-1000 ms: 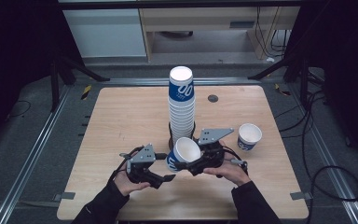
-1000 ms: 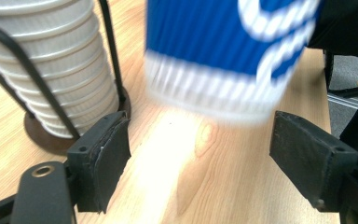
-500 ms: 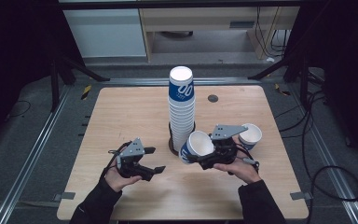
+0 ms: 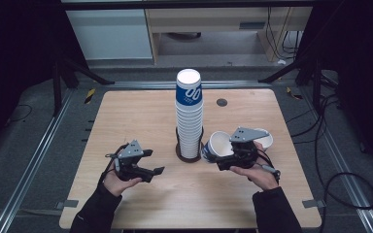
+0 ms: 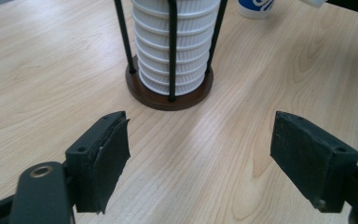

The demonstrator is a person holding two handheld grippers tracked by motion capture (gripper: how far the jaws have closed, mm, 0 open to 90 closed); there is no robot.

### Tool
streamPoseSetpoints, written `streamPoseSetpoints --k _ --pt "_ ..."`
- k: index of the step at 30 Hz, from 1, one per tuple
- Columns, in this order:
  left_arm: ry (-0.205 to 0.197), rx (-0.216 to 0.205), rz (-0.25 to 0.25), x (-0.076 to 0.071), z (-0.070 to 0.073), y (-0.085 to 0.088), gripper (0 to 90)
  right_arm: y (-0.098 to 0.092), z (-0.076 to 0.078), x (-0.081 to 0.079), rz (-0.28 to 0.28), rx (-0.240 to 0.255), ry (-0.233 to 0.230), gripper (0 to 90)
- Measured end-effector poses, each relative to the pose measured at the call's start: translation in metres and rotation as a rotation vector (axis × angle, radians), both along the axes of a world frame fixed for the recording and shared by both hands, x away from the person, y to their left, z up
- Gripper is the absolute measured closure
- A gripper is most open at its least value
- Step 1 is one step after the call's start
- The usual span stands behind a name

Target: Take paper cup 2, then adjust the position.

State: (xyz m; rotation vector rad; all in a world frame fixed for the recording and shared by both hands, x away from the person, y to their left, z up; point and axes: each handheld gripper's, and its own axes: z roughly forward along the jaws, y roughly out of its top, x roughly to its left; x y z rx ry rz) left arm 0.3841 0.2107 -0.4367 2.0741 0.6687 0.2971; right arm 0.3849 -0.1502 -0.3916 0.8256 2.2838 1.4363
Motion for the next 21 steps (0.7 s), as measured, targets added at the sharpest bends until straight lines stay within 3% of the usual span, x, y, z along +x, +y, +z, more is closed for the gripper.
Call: streamPoseSetpoints --k 10,21 --pt "0.009 -0.004 0.054 0.004 0.001 0.014 18.1 -0.016 0.001 -0.004 -0.15 -0.042 0.016 18.3" --pt "0.019 0.018 0.093 0.007 0.0 0.02 17.9 -0.048 -0.012 -0.025 -0.236 -0.072 0.051 18.1"
